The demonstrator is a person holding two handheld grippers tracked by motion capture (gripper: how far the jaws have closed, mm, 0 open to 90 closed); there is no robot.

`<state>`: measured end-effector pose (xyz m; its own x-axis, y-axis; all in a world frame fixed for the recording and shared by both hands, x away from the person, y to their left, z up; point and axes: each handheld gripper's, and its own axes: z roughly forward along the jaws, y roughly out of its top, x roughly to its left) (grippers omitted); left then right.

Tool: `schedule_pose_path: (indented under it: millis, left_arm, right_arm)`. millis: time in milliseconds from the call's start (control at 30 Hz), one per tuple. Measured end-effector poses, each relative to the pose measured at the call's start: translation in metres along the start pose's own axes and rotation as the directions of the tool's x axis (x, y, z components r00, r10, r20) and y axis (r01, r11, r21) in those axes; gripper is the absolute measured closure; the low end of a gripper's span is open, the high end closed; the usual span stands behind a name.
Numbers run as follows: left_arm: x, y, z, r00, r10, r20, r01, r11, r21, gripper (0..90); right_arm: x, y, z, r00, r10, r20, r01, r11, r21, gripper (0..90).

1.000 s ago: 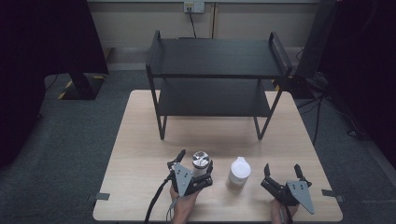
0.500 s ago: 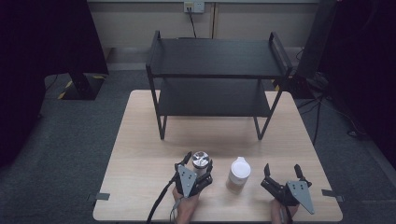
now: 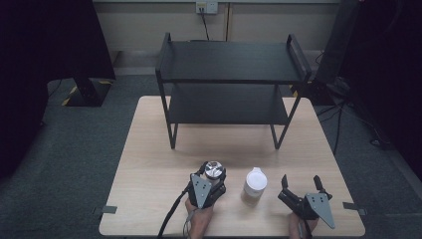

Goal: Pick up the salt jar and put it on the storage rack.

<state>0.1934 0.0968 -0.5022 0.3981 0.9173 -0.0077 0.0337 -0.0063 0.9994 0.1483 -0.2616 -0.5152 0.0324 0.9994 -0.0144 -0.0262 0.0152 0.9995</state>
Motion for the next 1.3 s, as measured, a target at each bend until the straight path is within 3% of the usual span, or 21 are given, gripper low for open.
schedule_pose_path:
  millis: [467, 933, 1133, 1300]
  left_arm:
    - [0.004, 0.004, -0.002, 0.9993, -0.025, 0.028, 0.024, 0.9996, 0.013, 35.5]
    - [0.013, 0.013, -0.009, 0.9985, -0.010, 0.054, 0.010, 0.9999, -0.008, 35.5]
    - [0.016, 0.016, -0.012, 0.9965, -0.027, 0.079, 0.028, 0.9995, -0.015, 35.5]
    - [0.021, 0.021, -0.013, 0.9945, -0.016, 0.103, 0.019, 0.9995, -0.024, 35.5]
  right_arm:
    - [0.000, 0.000, 0.000, 1.0000, 0.000, 0.001, 0.000, 1.000, 0.000, 0.0]
    - [0.000, 0.000, 0.000, 1.0000, 0.000, 0.003, 0.000, 1.000, 0.000, 0.0]
    - [0.000, 0.000, 0.000, 1.0000, 0.000, 0.003, 0.000, 1.000, -0.001, 0.0]
    - [0.000, 0.000, 0.000, 1.0000, 0.000, 0.003, 0.000, 1.000, -0.001, 0.0]
